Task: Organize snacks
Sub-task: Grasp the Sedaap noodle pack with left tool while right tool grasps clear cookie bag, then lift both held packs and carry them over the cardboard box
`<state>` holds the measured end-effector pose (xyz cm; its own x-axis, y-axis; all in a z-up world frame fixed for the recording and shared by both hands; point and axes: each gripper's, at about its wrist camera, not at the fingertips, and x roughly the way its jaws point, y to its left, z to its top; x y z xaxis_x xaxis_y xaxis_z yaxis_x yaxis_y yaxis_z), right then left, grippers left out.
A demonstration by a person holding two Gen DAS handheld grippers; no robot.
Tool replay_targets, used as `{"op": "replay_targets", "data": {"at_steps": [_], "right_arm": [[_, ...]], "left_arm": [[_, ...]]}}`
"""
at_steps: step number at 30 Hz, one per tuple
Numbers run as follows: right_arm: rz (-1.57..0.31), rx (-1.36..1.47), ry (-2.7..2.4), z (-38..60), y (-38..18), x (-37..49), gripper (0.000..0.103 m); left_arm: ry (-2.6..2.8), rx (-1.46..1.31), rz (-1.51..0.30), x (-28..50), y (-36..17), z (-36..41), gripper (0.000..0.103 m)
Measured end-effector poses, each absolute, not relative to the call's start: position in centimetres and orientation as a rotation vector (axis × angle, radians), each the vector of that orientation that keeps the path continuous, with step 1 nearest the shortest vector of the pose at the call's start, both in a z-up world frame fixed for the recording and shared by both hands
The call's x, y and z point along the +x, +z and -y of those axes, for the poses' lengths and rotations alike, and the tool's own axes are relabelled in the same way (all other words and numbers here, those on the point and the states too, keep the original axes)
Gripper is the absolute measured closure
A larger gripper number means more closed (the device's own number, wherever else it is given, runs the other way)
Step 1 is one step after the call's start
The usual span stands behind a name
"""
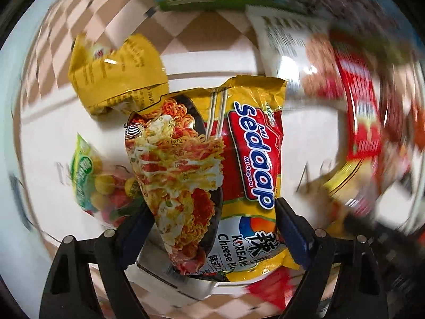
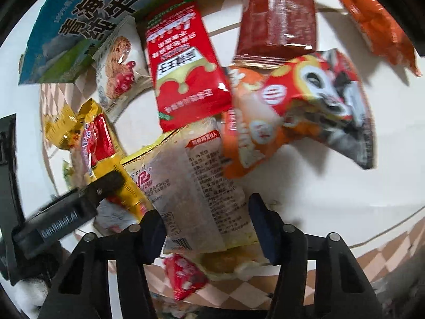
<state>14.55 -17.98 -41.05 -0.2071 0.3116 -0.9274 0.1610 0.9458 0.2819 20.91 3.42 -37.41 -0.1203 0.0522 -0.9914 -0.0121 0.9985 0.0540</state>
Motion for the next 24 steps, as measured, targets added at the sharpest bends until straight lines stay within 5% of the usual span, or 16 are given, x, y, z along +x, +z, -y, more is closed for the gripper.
{"op": "replay_targets", "data": {"at_steps": [13,20,24], "right_arm": [[-1.776,0.086,0.120,15.4,-40.7,13.5,0.047],[-1.781,0.536,-0.082,19.7,-40.9,12.0,0.053],[-1.825,0.529,-0.015,20.1,-41.6,11.4,0.051]], "left_arm": [[0.079,0.068,-1.665,18.9,-38.9,-1.4,0.012],[0.076,0.009,-1.677,19.4,-39.4,-5.2,0.012],[0.068,-0.037,-1.687,19.0,-40.3,-7.4,0.012]]}}
